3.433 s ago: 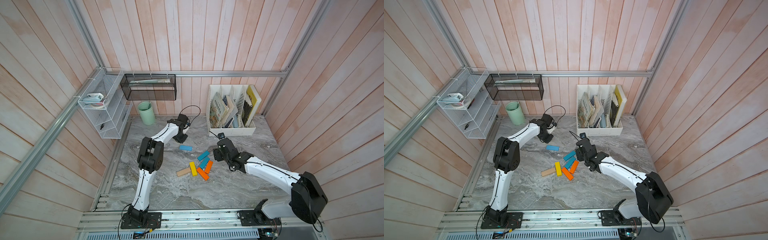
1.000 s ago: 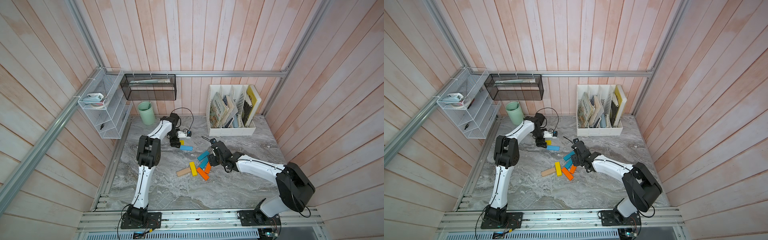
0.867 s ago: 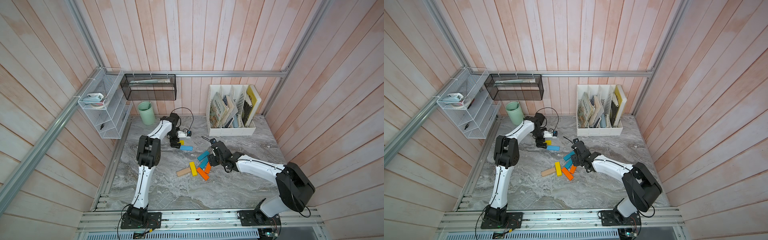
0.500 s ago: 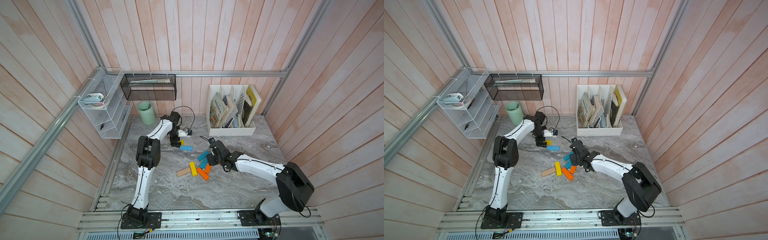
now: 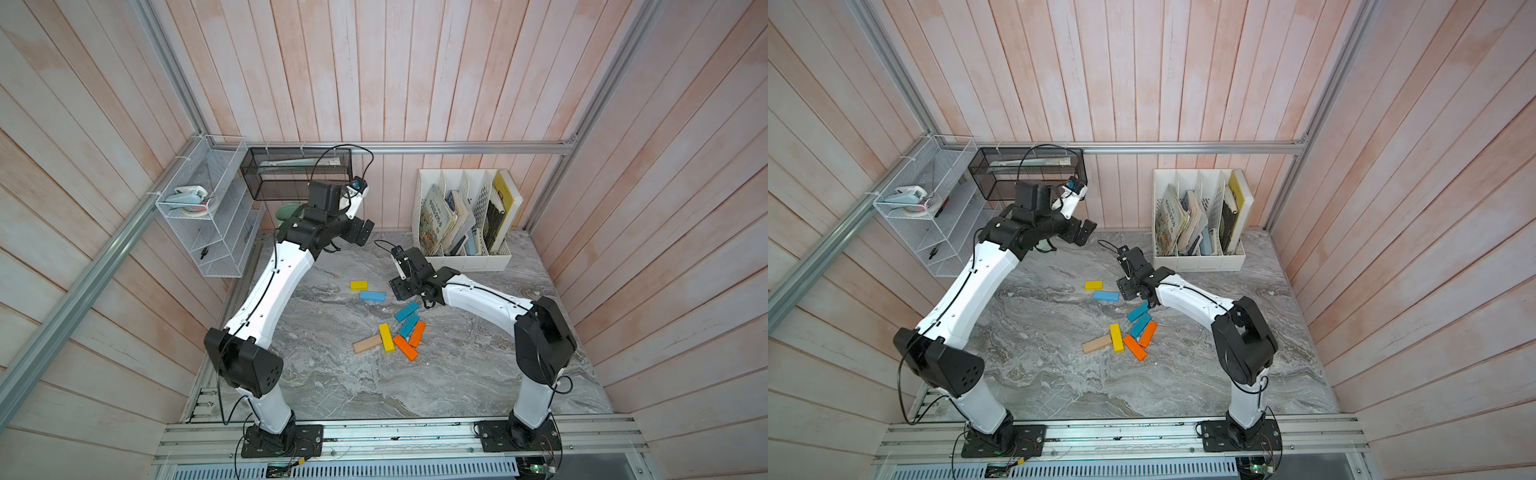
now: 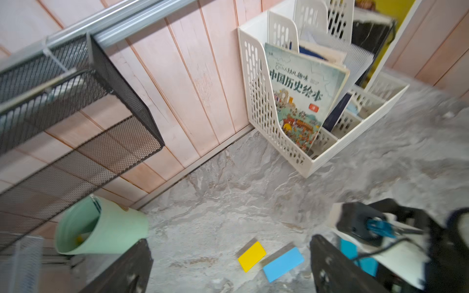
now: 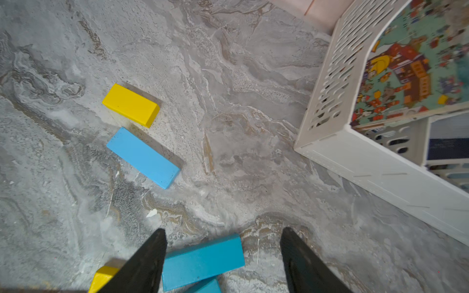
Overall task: Assemble a giraffe with building blocks
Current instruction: Place the building block at the center of the board, then assemble the building block at the center of the board.
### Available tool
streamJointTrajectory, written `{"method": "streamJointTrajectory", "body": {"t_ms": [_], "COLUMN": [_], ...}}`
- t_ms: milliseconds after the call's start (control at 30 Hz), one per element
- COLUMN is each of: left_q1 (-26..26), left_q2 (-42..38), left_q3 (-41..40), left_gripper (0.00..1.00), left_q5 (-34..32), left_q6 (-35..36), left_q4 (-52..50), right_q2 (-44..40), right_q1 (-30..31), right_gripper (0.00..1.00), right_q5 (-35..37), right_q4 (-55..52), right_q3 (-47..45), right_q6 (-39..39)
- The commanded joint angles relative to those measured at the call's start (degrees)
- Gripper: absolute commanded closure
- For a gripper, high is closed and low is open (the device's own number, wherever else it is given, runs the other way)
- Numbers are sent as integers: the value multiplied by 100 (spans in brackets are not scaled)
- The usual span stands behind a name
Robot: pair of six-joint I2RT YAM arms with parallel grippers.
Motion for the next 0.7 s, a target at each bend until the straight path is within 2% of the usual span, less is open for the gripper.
{"method": "streamJointTrajectory", "body": {"t_ms": [0,67,133,200,233,333,433,567,667], "left_q1": [228,143,149,175,171,-10,-206,-211,-212], "left_q2": [163,-262,-762,-1080,-1241,-1845,-2569,-3397,-3702], "left_q3": [-903,-1316,-1648,-1693,-1712,-2136,-2664,-3252,-3550], "left_gripper": [0,0,0,0,0,0,0,0,0], "left_q5": [759,378,129,-266,-245,-25,-316,-816,-727], "left_q6": [-1230,-1545,-2185,-2846,-3026,-3157,-3330,-3671,-3730], "left_q4": [164,393,508,192,28,113,407,633,730], "right_q2": [320,722,1164,1493,1645,2089,2486,2904,3169], "right_q1": [-3,-2,-3,20,27,78,110,122,122], "right_gripper": [27,27,27,27,27,29,30,30,30], "right_q5": [-1133,-1472,-1657,-1878,-1885,-1591,-1120,-994,-1087], "right_q4": [-367,-873,-1424,-1823,-1986,-2443,-2762,-2936,-3031], "right_q3": [410,909,1475,1902,2100,2634,3032,3495,3881], "right_q6": [-446,-667,-788,-905,-959,-1172,-1261,-1249,-1225]}}
